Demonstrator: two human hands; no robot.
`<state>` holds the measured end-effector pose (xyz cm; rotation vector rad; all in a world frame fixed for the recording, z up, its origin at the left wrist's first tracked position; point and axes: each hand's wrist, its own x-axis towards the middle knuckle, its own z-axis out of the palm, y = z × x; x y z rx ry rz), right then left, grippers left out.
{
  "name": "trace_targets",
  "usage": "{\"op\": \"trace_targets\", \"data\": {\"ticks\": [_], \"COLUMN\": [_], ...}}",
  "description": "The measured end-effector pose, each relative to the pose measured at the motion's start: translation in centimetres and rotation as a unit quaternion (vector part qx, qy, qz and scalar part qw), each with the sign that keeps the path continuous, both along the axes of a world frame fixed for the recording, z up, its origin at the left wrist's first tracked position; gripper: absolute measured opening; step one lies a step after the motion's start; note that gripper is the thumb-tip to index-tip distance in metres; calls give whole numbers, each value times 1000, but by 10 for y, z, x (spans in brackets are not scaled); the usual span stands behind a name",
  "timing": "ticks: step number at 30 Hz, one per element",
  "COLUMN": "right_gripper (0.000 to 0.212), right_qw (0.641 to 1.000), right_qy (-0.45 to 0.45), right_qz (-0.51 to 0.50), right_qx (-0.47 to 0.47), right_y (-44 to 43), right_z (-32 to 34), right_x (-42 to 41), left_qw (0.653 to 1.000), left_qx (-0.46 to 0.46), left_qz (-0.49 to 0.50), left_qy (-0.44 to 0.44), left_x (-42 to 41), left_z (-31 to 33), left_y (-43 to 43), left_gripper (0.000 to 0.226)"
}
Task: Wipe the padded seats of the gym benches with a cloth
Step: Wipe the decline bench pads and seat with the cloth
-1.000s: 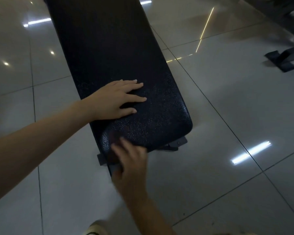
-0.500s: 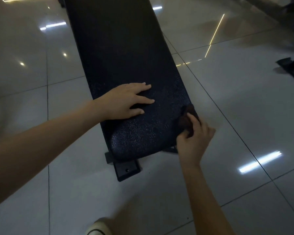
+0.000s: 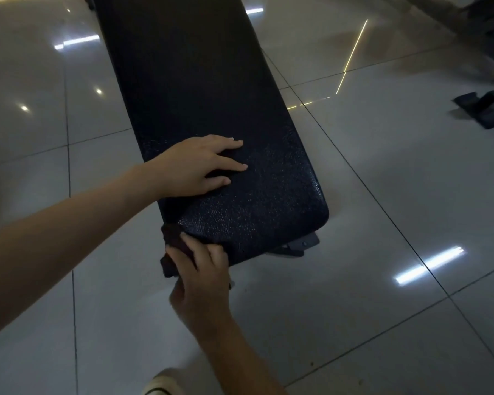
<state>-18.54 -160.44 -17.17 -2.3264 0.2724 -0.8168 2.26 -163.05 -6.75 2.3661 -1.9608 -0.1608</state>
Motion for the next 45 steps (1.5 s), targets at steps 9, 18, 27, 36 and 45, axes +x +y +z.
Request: {"op": "trace_targets", "data": {"ticks": [9,18,27,36,45], "right_gripper": [50,58,55,54,53], "right_qw": [997,955,999,1000,972], "right_qy": [12,28,20,24,10], "right_qz": [-67,-278,-5,-10,-212], "right_qx": [-25,96,41,3,104], "right_y": [-100,-168,-43,-99,-170], "right_z": [14,26,19,30,43], "right_x": [5,16,32,34,50], "left_qw": [1000,998,988,985,978], "left_qx": [10,21,47,30,-3], "left_qz": [14,52,138,162,204], "left_qy": [1,-5,43,45,48], "left_x": [-1,-4,6,10,8], "left_z": [7,14,31,34,39], "left_y": [-2,12,34,28,34], "left_gripper": [45,44,73,79,78]}}
